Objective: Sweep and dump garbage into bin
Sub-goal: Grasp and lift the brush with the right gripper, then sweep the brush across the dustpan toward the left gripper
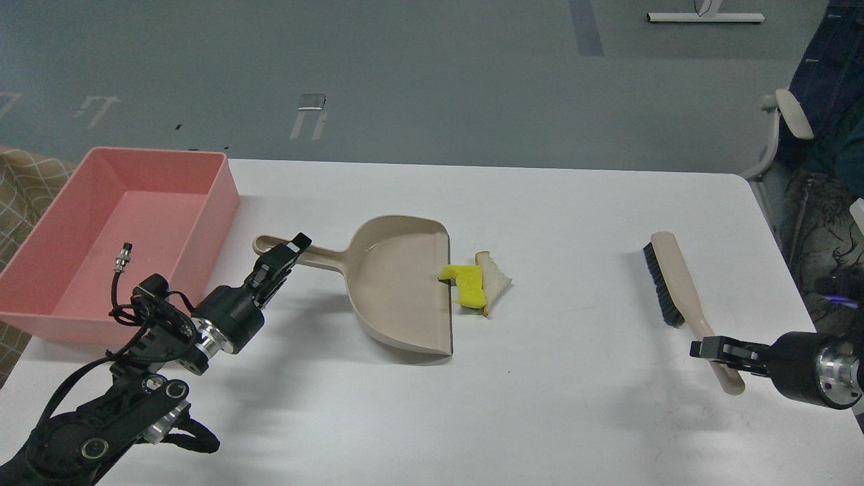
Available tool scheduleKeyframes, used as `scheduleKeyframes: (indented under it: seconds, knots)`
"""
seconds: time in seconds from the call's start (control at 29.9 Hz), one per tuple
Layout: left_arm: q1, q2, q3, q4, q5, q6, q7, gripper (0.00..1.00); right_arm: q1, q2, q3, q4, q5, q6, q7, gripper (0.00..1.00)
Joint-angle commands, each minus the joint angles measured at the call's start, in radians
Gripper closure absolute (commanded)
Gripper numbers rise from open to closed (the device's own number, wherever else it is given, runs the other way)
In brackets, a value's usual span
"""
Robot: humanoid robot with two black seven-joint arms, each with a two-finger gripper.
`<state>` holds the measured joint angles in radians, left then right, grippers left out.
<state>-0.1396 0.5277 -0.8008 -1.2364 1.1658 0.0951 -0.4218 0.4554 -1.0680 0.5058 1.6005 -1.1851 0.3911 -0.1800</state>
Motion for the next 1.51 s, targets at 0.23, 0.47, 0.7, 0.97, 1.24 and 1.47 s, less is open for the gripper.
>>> scheduleKeyframes:
  seconds: [0.23,0.47,0.7,0.97,1.24,1.47]
  knots:
    - [0.002,0.000,0.000,-0.002,0.000,0.000,0.000,1.00,0.020,-0.001,0.005,0.048,0.002,0.005,-0.027,1.00]
    - [0.005,0.002,0.002,-0.002,0.000,-0.006,0.000,1.00,0.046,0.002,0.005,0.096,0.002,0.011,-0.029,1.00]
    - [0.005,0.003,0.006,-0.002,0.000,-0.006,0.000,1.00,0.055,0.105,-0.003,0.090,0.001,0.015,-0.029,1.00]
    - [0.002,0.005,0.012,-0.002,0.000,-0.006,0.002,1.00,0.057,0.244,-0.004,0.070,-0.001,0.064,-0.032,1.00]
    - [0.005,0.008,0.012,-0.002,0.000,-0.006,0.000,1.00,0.077,0.362,-0.004,0.023,-0.001,0.098,-0.036,1.00]
    - [0.005,0.009,0.012,-0.002,0.000,-0.006,-0.003,1.00,0.126,0.482,-0.039,-0.048,-0.002,0.098,-0.044,1.00]
